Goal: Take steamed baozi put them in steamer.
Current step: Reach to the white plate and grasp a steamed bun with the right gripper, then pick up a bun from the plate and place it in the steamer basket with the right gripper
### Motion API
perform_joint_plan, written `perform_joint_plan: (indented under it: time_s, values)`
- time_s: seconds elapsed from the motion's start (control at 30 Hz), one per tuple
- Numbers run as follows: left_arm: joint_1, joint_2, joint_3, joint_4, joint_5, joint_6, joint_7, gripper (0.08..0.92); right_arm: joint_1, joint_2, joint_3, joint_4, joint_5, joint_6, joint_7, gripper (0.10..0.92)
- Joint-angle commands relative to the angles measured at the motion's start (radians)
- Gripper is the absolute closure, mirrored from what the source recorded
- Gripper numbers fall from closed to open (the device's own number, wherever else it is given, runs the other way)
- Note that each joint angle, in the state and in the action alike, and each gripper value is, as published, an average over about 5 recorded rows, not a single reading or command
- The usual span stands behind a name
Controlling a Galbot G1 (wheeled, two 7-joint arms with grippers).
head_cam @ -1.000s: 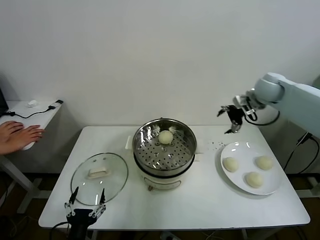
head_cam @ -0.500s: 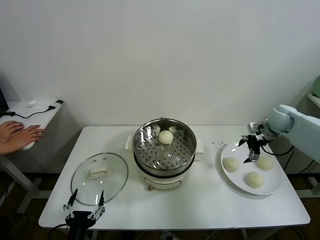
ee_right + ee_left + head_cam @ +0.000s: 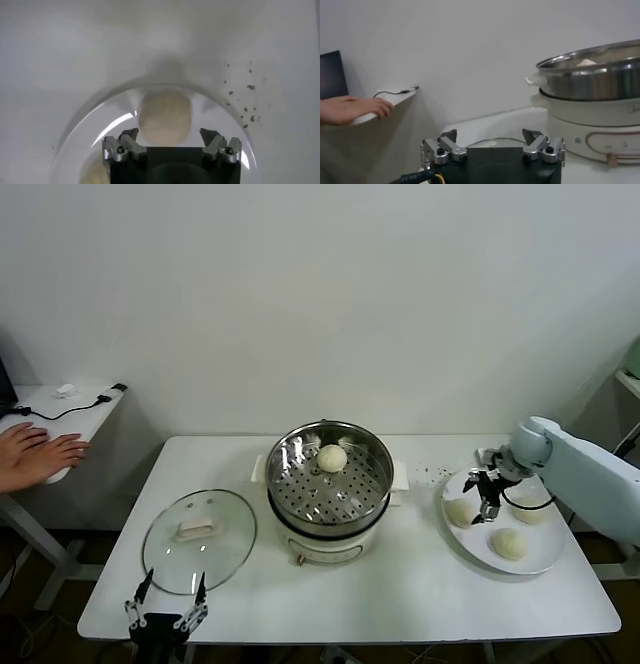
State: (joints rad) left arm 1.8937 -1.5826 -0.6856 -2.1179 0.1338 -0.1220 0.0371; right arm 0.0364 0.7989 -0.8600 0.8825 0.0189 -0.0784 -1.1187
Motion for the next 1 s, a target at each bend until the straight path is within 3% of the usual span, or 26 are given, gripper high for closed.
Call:
perform_joint_plan:
  time_s: [0.03,0.27,0.6,0.8,1.0]
  values:
    - [0.000,-0.002,-0.001,0.010,0.003,-0.001,0.000,0.177,-0.053,0.053,0.055,-0.068,-0.034,0.011,-0.010,0.203]
    - [0.000,-0.002,-0.002,0.014,0.004,-0.002,-0.001,0.177,-0.050,0.062,0.066,-0.091,-0.038,0.023,-0.014,0.221]
    - [-0.002,0.000,-0.002,0.023,0.011,-0.005,-0.001,0.177,-0.044,0.061,0.083,-0.102,-0.035,0.038,-0.040,0.370]
    - [0.000,0.000,0.002,0.021,0.013,-0.007,-0.001,0.177,-0.037,0.048,0.089,-0.091,-0.027,0.042,-0.052,0.406]
    - [0.007,0.000,0.003,0.018,0.012,-0.011,-0.001,0.177,0.061,-0.014,0.007,-0.007,0.091,0.006,-0.053,0.424]
